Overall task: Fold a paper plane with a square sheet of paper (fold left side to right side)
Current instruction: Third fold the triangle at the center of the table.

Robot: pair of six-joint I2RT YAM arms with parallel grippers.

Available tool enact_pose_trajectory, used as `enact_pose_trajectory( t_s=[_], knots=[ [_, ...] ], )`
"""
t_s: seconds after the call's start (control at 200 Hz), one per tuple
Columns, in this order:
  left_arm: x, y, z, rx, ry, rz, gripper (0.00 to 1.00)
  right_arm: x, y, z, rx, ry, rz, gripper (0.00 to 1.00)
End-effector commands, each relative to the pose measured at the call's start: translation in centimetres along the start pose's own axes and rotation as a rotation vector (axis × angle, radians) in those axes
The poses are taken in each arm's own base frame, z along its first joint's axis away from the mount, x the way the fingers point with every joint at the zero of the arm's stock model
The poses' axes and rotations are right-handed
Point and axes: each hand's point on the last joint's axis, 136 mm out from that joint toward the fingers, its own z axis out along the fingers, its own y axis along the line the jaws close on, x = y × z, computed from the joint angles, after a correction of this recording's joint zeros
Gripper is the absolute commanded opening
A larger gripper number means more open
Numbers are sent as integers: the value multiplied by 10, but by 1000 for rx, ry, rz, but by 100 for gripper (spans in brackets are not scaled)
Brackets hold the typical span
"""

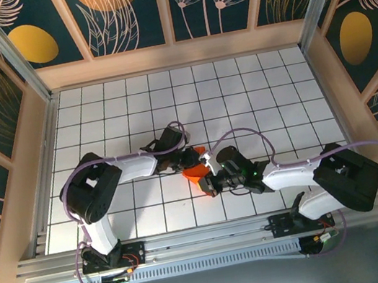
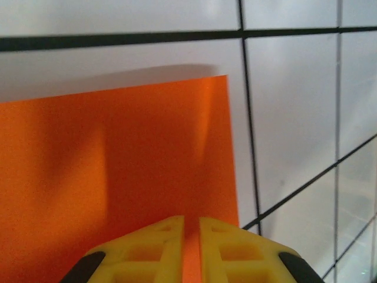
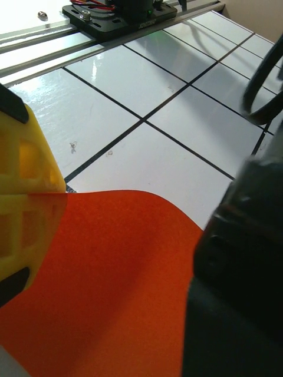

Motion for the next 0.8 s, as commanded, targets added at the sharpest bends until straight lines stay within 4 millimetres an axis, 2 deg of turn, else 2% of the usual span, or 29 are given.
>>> enact_pose_trajectory(
  t_s=[0.0,0.32,0.796],
  knots=[
    [0,11,2,-46,-8,10,14,3,-2,0,-11,9,10,0],
    [17,33,5,-95,8,-21,13,6,-17,4,31,53,57,0],
    [23,35,8,-92,18,-24,12,1,-39,7,102,69,112,0]
  ],
)
